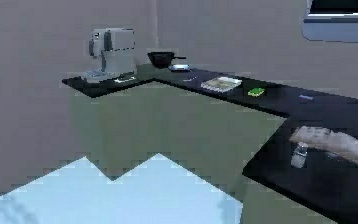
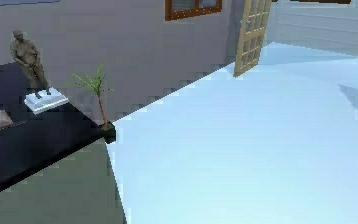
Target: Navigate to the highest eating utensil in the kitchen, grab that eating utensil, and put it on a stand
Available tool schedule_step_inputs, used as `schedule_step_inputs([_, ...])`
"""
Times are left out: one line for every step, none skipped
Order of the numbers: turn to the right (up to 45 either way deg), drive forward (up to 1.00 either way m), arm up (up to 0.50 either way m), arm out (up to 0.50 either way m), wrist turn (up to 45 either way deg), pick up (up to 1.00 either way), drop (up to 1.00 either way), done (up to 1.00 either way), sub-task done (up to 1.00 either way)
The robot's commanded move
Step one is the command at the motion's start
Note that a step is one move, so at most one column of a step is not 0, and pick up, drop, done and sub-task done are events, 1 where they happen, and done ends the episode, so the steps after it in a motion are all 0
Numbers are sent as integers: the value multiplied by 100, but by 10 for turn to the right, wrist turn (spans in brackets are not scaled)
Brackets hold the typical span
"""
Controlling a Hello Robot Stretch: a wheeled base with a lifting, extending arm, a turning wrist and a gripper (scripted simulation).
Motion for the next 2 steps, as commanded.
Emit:
schedule_step_inputs([270,0,0,0,0,0,0,0,0])
schedule_step_inputs([0,45,0,0,0,0,0,0,0])
